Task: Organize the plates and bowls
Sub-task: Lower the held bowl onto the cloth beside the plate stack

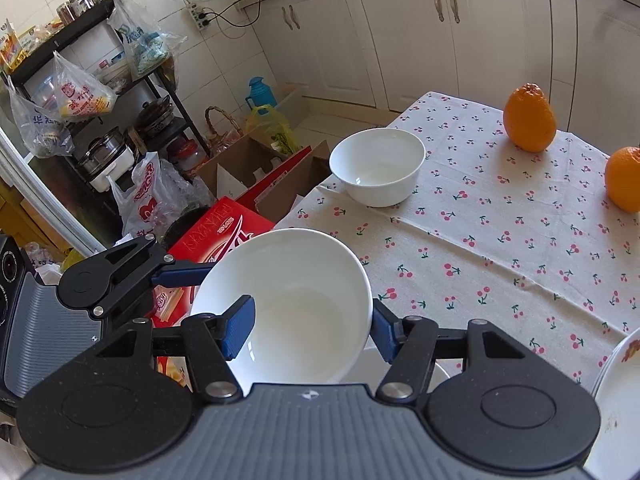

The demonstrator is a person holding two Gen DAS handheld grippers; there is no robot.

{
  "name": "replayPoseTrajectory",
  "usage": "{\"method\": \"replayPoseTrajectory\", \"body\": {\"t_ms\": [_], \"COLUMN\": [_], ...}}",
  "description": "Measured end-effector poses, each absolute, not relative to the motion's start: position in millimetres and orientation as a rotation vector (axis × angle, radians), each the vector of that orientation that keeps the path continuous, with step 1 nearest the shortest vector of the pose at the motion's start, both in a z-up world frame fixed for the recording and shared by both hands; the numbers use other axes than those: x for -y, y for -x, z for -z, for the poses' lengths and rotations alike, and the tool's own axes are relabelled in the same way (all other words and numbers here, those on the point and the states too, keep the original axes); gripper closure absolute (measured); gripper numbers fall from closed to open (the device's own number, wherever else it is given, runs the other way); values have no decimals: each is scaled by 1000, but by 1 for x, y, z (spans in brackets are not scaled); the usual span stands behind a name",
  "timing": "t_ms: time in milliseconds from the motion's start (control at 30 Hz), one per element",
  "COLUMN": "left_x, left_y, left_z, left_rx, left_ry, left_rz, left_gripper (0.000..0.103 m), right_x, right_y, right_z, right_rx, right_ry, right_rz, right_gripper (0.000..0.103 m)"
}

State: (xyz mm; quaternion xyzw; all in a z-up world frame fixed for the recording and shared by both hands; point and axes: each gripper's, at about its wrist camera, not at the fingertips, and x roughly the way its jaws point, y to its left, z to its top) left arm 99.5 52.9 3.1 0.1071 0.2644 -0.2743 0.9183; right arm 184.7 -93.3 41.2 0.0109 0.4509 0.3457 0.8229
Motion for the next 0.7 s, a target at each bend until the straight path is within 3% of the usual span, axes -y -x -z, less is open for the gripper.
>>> {"method": "replayPoseTrajectory", "body": {"t_ms": [700], "left_x": [-4], "left_y": [-97], "left_z": [11], "left_rx": [-587], "left_ry": [-228], "left_rz": [657], "left_gripper": [9], "right_x": [148], "right_y": [-163], "right_z": [-26], "right_rx": [-976], "right_ry": [-45], "right_rz": [-642], "right_gripper": [36]}}
